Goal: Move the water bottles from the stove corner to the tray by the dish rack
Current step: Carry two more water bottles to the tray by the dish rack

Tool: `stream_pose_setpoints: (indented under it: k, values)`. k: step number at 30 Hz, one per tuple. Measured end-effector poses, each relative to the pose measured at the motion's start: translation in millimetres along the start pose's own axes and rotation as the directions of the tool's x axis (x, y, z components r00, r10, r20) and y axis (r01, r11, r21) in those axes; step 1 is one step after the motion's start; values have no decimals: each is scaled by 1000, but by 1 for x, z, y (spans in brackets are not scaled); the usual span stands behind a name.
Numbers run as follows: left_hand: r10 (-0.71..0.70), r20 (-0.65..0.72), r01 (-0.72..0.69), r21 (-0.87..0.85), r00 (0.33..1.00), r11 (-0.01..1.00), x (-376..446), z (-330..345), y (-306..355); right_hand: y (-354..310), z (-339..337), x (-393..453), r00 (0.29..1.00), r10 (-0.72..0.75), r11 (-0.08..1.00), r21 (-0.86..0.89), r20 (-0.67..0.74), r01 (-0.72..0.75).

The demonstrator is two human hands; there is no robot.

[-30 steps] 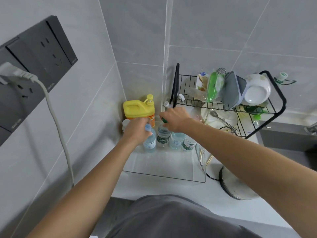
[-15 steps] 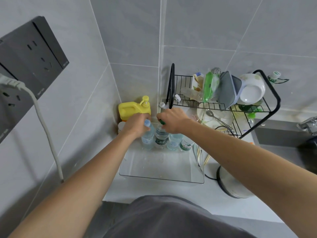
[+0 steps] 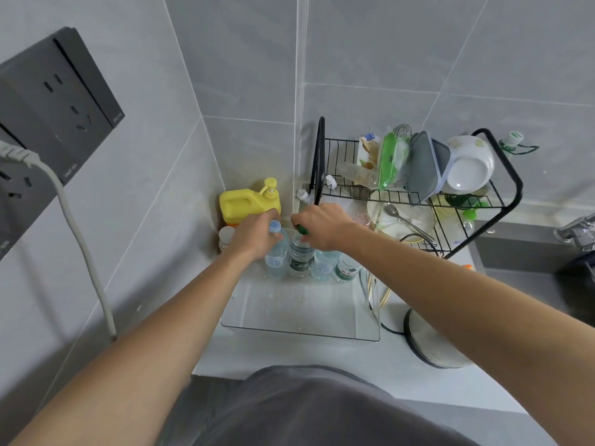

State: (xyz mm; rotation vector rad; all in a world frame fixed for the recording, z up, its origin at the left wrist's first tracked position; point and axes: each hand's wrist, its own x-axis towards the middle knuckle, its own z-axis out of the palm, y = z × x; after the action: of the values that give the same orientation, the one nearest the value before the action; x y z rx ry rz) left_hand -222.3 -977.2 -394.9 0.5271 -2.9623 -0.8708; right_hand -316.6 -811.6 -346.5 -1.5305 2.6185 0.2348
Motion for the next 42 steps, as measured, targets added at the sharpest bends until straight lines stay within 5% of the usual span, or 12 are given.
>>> stream_pose_setpoints:
  k: [27, 42]
  values:
    - [16, -32, -16, -3, 999, 1000, -12, 1, 5, -3, 3, -5, 997, 70, 994, 91, -15, -68]
    - [-127, 12, 126, 94, 992, 988, -7, 0, 15, -3, 7, -4, 998, 63, 993, 100, -14, -61]
